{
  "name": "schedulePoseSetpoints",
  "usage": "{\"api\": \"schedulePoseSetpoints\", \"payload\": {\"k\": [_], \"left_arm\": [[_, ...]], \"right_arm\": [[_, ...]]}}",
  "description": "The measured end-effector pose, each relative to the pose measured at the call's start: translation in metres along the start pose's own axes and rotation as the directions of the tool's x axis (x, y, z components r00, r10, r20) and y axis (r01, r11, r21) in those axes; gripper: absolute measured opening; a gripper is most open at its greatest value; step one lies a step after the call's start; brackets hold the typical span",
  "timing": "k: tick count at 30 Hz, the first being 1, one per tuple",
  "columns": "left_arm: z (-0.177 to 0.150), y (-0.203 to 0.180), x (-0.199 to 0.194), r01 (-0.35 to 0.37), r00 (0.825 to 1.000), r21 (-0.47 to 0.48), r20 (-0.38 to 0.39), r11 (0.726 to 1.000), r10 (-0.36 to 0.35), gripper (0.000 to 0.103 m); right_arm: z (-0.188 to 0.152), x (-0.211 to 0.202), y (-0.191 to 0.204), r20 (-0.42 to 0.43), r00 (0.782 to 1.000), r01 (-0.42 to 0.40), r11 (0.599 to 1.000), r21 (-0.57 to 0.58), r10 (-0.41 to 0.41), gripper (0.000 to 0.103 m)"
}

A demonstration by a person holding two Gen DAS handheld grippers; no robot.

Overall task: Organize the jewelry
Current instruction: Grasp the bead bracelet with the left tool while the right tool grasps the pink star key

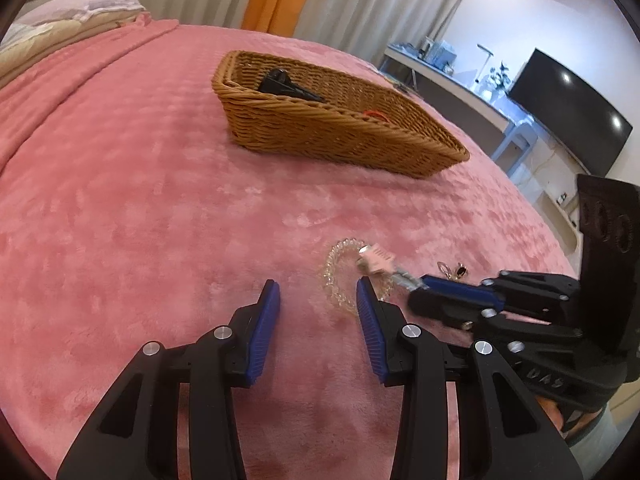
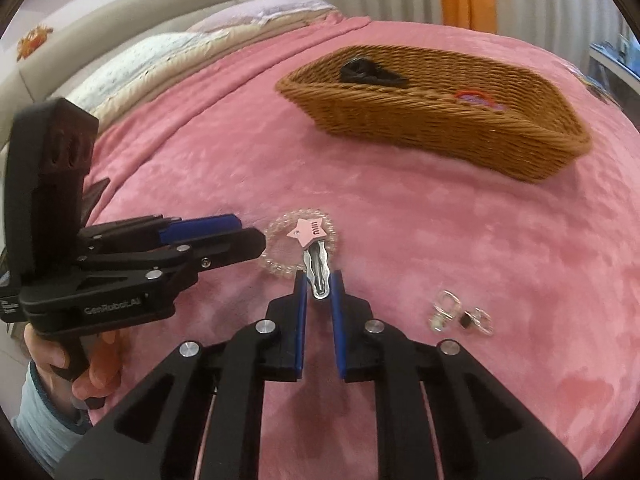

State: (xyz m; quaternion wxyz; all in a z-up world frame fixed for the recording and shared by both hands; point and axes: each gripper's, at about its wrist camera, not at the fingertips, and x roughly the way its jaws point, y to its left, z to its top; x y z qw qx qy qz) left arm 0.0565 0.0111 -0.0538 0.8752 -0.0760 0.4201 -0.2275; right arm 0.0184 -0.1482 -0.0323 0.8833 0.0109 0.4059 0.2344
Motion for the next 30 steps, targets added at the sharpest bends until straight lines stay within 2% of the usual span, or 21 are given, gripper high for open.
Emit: {"api": "schedulePoseSetpoints", "payload": {"k": [3,7,10,13,20,22,23,24,30], "left_arm": [[0.005,-0.01,0.008,-0.026,0.999,0.044,-0.03,0.999,0.028,0.038],[0.011,-0.03,0.022,-0.116,0.991,0.13,-0.054,0.985,0.124,0.037],[0.007,-0.037,0.024,-0.194,0.979,0.162,-0.037,0.967,0.203,0.009],[0.003,-0.03,0.013,-0.191,0.981,0.122,-0.018,0.974,0.194,0.008],[-0.005,-0.013,-0.01,-0.182,0.983,0.029,0.017,0.983,0.182,0.008],[-0.007,-0.014,-0.009,-0.173,0.985,0.035,0.017,0.984,0.172,0.008],[-0.007,-0.015,-0.008,-0.169,0.986,0.041,0.017,0.985,0.168,0.008],[-0.008,-0.016,-0.007,-0.163,0.987,0.048,0.019,0.985,0.162,0.008],[-0.012,-0.019,-0.01,-0.134,0.991,0.059,0.038,0.989,0.132,0.008]], "right_arm": [[-0.006,-0.018,-0.007,0.05,0.998,0.036,0.999,0.028,-0.037,0.01],[-0.01,-0.032,-0.025,0.074,0.995,0.066,0.995,0.076,-0.072,0.01],[-0.015,-0.04,-0.038,0.061,0.996,0.06,0.993,0.105,-0.067,0.01],[-0.029,-0.046,-0.04,0.014,1.0,0.019,0.995,0.094,-0.02,0.01],[-0.059,-0.056,-0.02,-0.016,1.0,0.017,0.999,0.044,-0.016,0.011],[-0.062,-0.057,-0.018,-0.013,1.0,0.003,0.999,0.044,-0.003,0.017],[-0.063,-0.057,-0.016,-0.01,1.0,0.017,0.999,0.039,-0.017,0.026],[-0.063,-0.058,-0.015,-0.005,1.0,0.029,0.999,0.034,-0.029,0.031],[-0.054,-0.053,-0.007,0.019,0.998,0.067,0.997,0.026,-0.068,0.03]]}}
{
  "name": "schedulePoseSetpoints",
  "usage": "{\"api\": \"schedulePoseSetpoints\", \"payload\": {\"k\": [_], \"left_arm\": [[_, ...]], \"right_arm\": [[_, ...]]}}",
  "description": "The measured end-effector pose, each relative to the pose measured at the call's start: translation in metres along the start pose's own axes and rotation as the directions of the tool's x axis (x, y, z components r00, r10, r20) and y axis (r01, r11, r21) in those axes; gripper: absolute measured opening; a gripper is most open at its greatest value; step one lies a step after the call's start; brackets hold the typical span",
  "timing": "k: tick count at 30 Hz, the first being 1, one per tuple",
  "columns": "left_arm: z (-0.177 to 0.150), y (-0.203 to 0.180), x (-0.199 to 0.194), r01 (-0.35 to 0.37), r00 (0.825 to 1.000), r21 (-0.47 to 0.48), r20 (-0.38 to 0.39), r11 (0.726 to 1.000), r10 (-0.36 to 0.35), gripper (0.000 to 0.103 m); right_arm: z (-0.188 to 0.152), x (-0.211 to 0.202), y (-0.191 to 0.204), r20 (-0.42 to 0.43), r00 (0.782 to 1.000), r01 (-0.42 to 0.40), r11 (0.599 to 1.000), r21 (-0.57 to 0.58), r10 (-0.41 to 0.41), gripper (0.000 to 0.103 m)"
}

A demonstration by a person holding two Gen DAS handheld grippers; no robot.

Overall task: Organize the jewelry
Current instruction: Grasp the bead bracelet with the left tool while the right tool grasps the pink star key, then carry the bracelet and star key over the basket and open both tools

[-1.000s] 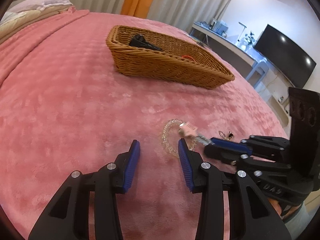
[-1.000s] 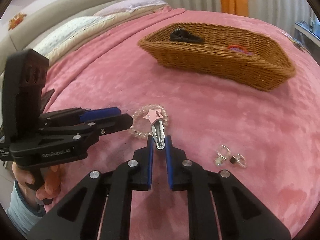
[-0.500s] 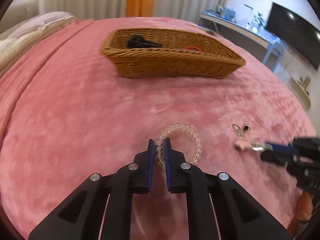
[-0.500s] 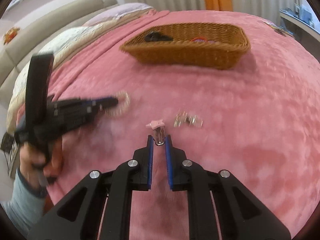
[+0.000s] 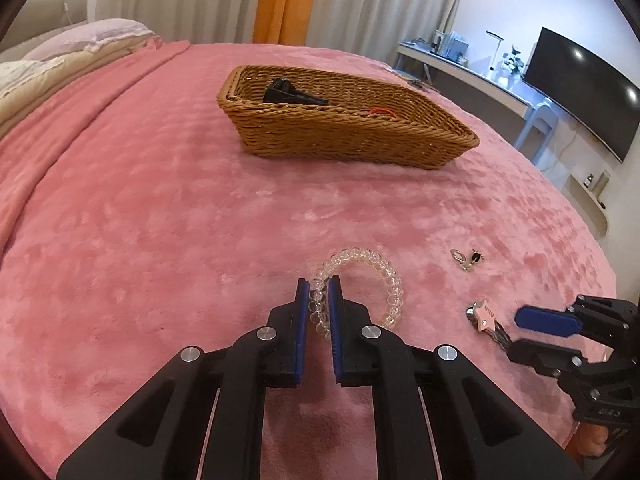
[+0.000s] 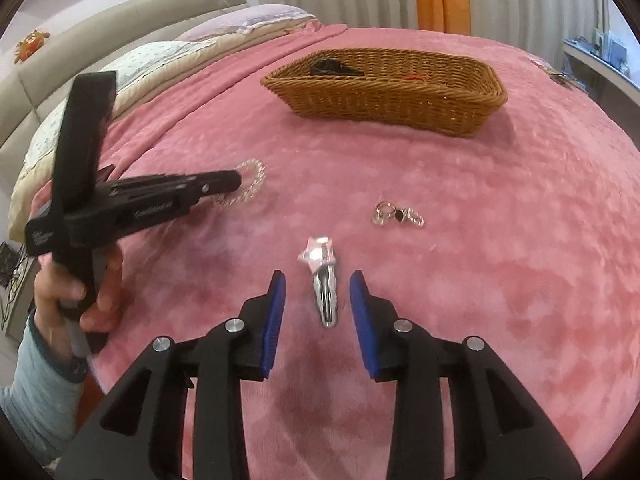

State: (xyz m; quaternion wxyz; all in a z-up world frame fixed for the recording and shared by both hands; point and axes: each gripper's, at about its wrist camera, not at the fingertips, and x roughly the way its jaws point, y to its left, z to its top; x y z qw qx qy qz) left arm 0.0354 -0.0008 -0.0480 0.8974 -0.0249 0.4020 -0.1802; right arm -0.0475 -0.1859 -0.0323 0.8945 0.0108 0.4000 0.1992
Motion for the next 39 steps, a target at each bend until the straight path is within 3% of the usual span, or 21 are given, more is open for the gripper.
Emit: {"api": "schedulePoseSetpoints", "payload": {"k": [7,9,17,22,24,28,34,39], "left_arm": [[-0.001,0.0,0.0,0.01,1.0,0.0,-0.001,1.0,-0.01,0.008],[-0.001,-0.002,-0.001,0.005,1.0,0.005,0.004,1.0,-0.005,0.008],[0.012,-0.004,-0.022,0.024,0.998,-0.007,0.054,1.0,-0.024,0.008],[0.046,-0.016,-0.057,0.0,0.988,0.027,0.157,1.0,-0.004,0.008],[0.065,-0.018,-0.07,0.024,0.982,0.016,0.184,1.0,-0.026,0.008],[0.111,-0.026,-0.081,0.018,0.97,0.024,0.244,1.0,-0.023,0.008],[0.162,-0.024,-0.043,0.014,0.965,0.015,0.262,1.0,-0.018,0.008],[0.182,-0.018,0.006,-0.04,0.967,0.008,0.252,0.999,0.037,0.008]], "right_arm": [[0.0,0.018,0.009,-0.021,0.996,0.082,0.996,-0.024,-0.082,0.029],[0.0,0.018,0.016,-0.016,0.994,0.104,0.993,-0.053,-0.105,0.011],[0.012,-0.009,0.03,0.06,0.991,0.127,0.988,-0.086,-0.122,0.011],[0.052,-0.052,0.029,0.2,0.971,0.152,0.985,-0.082,-0.133,0.011],[0.074,-0.065,0.025,0.247,0.96,0.156,0.985,-0.069,-0.134,0.011],[0.119,-0.069,0.015,0.299,0.944,0.168,0.984,-0.067,-0.14,0.011],[0.181,-0.04,-0.017,0.313,0.937,0.174,0.985,-0.023,-0.158,0.011],[0.213,0.015,-0.057,0.253,0.955,0.144,0.988,0.058,-0.155,0.011]]}}
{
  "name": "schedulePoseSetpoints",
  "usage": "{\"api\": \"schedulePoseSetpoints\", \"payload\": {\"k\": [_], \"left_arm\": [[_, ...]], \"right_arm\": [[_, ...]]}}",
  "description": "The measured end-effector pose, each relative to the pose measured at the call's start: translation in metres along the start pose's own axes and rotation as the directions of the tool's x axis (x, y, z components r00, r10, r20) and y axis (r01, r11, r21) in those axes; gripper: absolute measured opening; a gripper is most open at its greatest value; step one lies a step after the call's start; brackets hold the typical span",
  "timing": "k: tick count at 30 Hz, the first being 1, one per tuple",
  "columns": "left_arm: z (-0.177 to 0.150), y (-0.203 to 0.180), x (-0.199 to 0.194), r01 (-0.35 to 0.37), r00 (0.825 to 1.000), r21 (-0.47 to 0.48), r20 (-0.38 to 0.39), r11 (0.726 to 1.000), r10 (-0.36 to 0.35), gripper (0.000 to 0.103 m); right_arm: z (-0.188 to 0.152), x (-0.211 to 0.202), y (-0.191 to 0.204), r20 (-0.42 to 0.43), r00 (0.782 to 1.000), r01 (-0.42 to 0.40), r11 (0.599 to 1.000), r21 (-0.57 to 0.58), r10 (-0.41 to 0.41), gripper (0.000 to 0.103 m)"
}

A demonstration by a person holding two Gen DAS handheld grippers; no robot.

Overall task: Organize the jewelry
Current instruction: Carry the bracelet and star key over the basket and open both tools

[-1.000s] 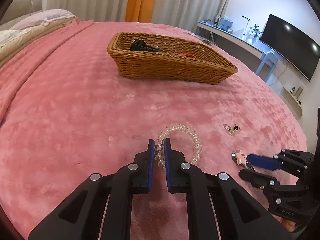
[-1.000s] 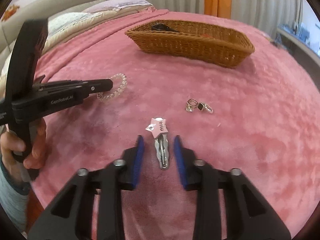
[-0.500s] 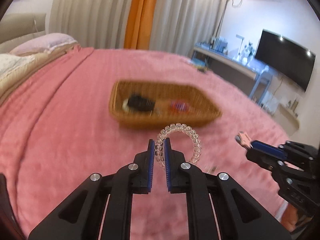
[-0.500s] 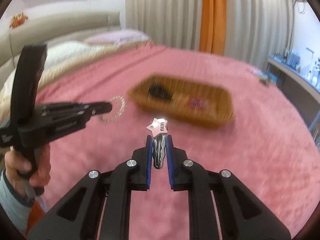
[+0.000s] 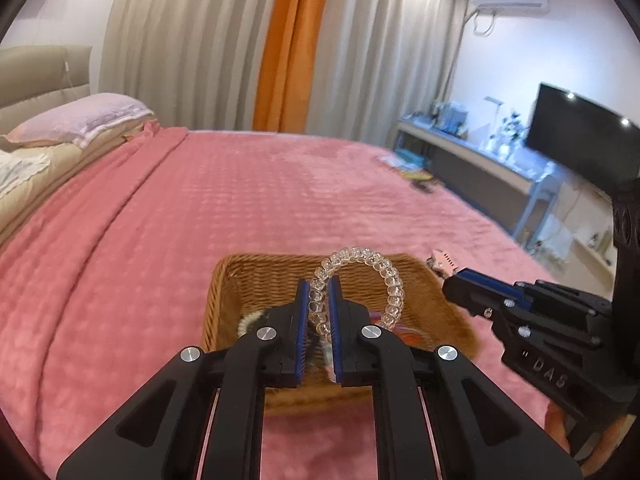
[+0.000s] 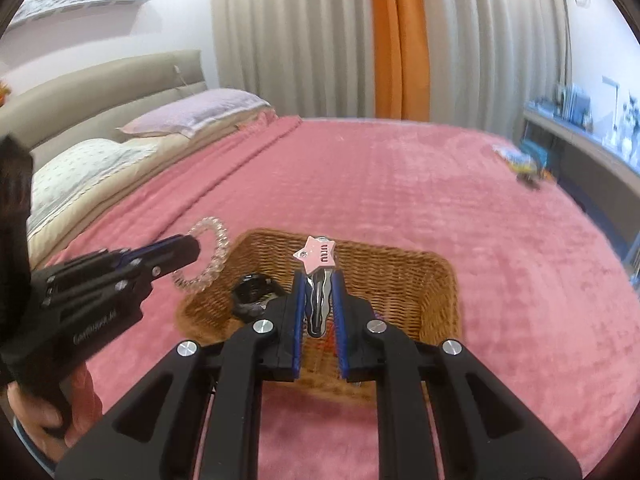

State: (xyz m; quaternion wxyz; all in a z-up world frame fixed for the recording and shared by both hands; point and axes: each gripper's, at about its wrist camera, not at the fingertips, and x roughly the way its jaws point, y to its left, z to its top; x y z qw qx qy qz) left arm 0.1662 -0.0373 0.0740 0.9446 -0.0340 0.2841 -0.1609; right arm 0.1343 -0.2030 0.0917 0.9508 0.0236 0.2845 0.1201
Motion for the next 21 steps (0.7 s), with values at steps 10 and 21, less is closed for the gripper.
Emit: {"api": "schedulePoseSetpoints", "payload": {"k": [10,21], "left_arm": [[-0.027,0.018,0.07,-0.015,0.994,-0.014,-0.109,1.0,0.013,0.008],[-0.03,0.012,0.046,0.014,0.997,-0.015,-0.08,1.0,-0.015,0.033]], "right_arm": [[-0.023,0.089,-0.036,-0.187,0.982,0.0,0.994,0.113,0.022,0.012],[-0.025,0.073,-0.042,-0.18,0.982,-0.03,0.988,0.151,0.058,0.015]]}}
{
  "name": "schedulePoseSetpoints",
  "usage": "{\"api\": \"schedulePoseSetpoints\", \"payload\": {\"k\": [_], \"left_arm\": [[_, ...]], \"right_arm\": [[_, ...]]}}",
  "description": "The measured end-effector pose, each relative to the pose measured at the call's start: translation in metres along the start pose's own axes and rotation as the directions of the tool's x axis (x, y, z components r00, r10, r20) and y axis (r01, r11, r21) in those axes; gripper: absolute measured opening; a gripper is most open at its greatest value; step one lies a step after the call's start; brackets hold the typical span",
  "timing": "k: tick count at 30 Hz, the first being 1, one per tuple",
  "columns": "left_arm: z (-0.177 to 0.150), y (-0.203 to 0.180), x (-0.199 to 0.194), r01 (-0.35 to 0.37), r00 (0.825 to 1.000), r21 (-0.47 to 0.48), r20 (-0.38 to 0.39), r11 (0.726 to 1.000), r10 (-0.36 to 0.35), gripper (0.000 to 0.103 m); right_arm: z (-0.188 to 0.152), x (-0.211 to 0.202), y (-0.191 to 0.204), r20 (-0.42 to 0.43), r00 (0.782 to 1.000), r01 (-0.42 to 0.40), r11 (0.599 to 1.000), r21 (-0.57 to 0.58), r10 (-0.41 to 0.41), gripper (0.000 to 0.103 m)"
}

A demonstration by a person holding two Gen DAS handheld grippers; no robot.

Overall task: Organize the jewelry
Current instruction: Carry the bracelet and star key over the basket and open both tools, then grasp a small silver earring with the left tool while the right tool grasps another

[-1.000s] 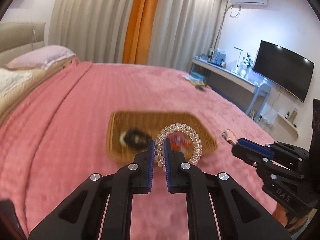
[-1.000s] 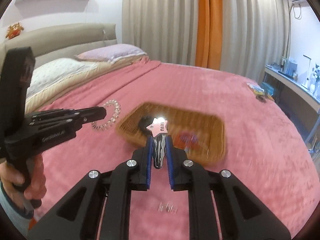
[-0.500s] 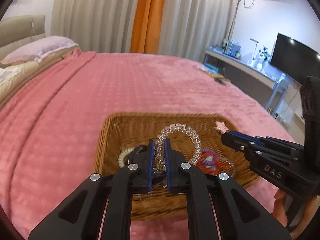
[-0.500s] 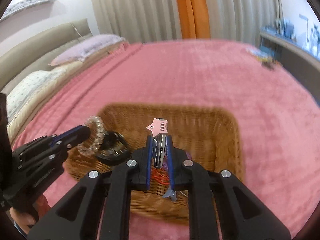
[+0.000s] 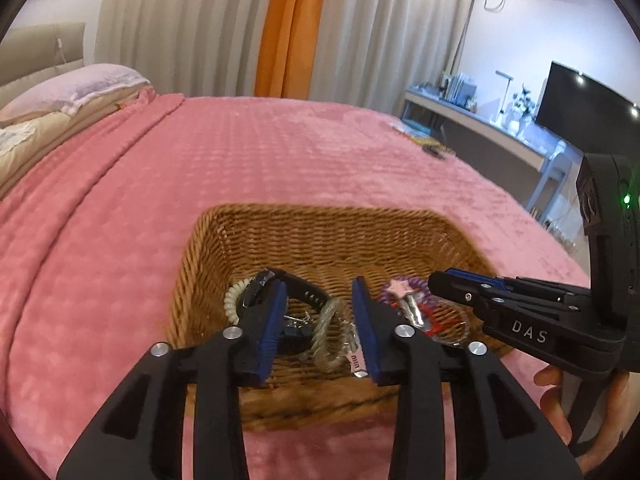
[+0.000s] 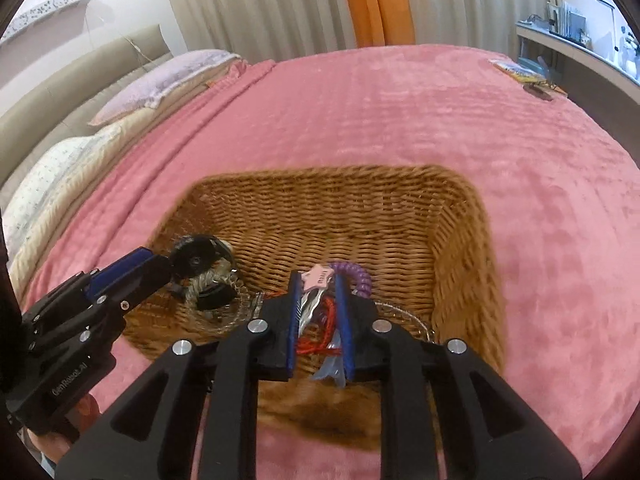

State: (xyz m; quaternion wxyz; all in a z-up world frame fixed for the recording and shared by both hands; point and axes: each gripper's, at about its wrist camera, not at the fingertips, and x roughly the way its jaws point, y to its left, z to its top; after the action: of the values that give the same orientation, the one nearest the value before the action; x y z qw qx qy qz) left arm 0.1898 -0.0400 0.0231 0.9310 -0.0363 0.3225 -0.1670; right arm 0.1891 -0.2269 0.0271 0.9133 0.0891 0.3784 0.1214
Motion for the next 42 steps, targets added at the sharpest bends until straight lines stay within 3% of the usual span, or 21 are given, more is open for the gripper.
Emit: {"api": "schedulePoseSetpoints", "payload": {"k": [6,11,18,29,42], "left_arm": [[-0.002,-0.013,-0.053,0.047,0.997,-0.003,0.063,0.999,-0.047,0.035],[-0.018,-0.032,-0.1,0.088,0.99,0.019,0.107,0.996,-0.089,0.041],[-0.049,-0.058,-0.135,0.123,0.986,0.045,0.112,0.991,-0.127,0.044],[-0.116,-0.038,-0.095,0.127,0.991,-0.037,-0.04,0.991,-0.129,0.044],[-0.136,-0.033,-0.069,0.169,0.979,-0.062,-0.109,0.984,-0.175,0.044]], "right_arm": [[-0.018,-0.059,0.01,0.065,0.998,-0.011,0.999,-0.038,0.013,0.017],[-0.052,-0.105,0.015,0.095,0.995,-0.035,0.998,-0.051,0.04,0.022],[-0.1,-0.128,0.015,0.076,0.995,-0.055,0.997,-0.054,0.059,0.022],[-0.167,-0.097,0.01,-0.049,0.998,-0.047,0.997,-0.066,0.044,0.022],[-0.175,-0.072,0.015,-0.106,0.994,0.023,0.993,-0.116,-0.035,0.022]]}}
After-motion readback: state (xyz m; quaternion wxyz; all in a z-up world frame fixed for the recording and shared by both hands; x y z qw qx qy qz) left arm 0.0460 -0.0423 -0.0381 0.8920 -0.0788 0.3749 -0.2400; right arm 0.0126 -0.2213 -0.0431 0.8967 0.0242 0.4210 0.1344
